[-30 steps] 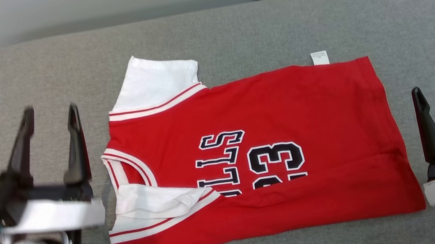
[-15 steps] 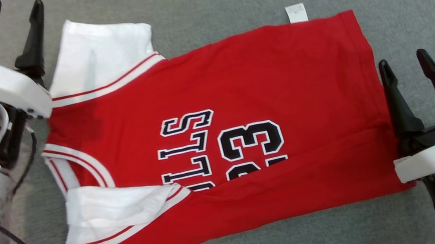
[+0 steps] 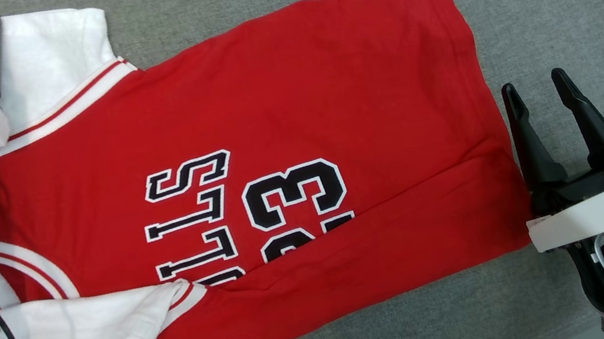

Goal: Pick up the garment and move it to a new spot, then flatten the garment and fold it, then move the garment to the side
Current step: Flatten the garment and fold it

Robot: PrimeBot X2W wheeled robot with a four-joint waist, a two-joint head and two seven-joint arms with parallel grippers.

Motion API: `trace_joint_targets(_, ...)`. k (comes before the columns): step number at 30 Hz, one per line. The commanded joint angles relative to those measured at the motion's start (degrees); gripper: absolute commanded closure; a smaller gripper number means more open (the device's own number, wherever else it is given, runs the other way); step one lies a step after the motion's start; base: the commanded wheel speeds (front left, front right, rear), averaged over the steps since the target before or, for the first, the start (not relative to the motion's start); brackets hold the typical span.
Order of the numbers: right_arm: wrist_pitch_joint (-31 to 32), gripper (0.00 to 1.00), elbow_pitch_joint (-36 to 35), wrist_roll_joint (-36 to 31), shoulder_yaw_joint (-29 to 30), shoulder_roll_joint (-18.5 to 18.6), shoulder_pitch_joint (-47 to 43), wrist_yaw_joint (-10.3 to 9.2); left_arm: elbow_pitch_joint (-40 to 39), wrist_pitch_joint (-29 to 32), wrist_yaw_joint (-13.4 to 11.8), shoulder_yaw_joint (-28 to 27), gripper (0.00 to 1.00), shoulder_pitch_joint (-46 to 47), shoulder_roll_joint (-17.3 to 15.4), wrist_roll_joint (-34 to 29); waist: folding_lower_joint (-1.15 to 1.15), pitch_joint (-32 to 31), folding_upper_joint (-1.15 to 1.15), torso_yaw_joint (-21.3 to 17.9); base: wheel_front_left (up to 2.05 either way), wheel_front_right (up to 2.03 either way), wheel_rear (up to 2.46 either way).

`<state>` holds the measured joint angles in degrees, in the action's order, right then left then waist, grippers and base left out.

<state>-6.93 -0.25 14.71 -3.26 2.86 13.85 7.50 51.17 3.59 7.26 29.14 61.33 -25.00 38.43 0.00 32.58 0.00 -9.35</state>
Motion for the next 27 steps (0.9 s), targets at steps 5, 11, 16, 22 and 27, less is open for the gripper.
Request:
trace_joint_targets(5,-0.86,0.00,0.49,0.89,0.34,0.13,0.46,-0.02,4.64,0.82,0.16,1.72,0.00,1.19,-0.83,2.77,0.00,1.58,0.00,-1.28,0.00,0.00,0.00)
trace_joint_targets(11,0.01,0.00,-0.24,0.63,0.86,0.56,4.01,-0.02,6.50,4.11,0.17,4.25,1.00,0.96,0.71,6.26,0.00,1.89,0.00,-0.56,0.00,0.00,0.00)
trace_joint_targets(16,2.23,0.00,1.45,2.33,1.95,3.12,13.12,-0.02,5.37,2.36,0.18,6.50,1.00,2.16,1.06,7.55,0.00,1.55,0.00,1.05,0.00,0.00,0.00)
trace_joint_targets(22,6.87,0.00,15.75,6.28,-3.26,8.65,26.68,-0.02,4.75,-0.73,0.18,9.61,1.00,4.51,3.43,8.82,0.00,0.85,0.00,5.09,0.00,0.00,0.00)
trace_joint_targets(27,7.68,0.00,24.67,9.55,-9.32,11.39,29.35,-0.02,4.47,-2.57,0.18,11.79,1.00,5.30,4.65,10.04,0.00,0.31,0.00,7.46,0.00,0.00,0.00)
